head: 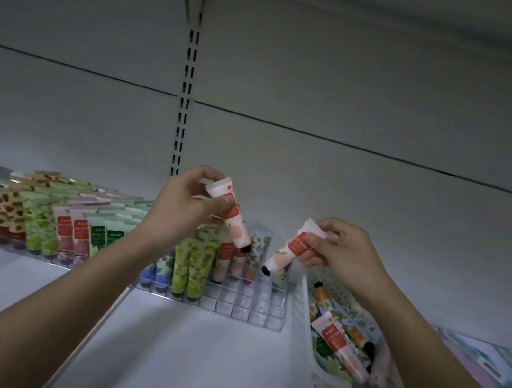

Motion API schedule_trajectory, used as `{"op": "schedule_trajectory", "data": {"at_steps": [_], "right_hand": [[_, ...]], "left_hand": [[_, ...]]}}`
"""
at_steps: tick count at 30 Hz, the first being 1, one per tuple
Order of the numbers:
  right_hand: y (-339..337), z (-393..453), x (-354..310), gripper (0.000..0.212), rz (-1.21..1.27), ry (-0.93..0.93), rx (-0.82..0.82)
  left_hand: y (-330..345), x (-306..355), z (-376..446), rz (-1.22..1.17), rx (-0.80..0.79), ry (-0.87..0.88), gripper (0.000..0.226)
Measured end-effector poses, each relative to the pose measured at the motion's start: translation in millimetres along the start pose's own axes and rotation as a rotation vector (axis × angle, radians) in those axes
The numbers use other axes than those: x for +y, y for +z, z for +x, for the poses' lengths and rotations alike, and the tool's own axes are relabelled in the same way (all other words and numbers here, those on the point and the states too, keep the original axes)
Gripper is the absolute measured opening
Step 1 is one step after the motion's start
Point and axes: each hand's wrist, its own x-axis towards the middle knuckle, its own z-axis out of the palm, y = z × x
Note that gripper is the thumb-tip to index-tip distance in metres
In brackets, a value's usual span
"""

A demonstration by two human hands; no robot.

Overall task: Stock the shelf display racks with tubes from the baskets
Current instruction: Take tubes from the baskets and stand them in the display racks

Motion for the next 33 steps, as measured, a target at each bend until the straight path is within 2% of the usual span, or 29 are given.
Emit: {"op": "schedule_trajectory", "data": {"at_steps": [3, 17, 23, 33], "right_hand": [[19, 18, 2, 0.014, -0.096, -0.012, -0.017], [80, 56, 2, 0.009, -0.754, -0.193, -0.085], [89, 54, 10, 0.009, -0.852, -0.142, -0.221], [90, 47, 1, 0.020, -0.910, -0.096, -0.236]], "left_hand": [[-9, -4, 2, 0.023, -0.015, -0.009, 0.013], [-23, -7, 3, 0.035, -0.052, -0.025, 0.011], [-27, -10, 4, 0.085, -0.059, -0.023, 0.014], [-22, -9, 0, 0.309, -0.024, -0.032, 0.010]]}}
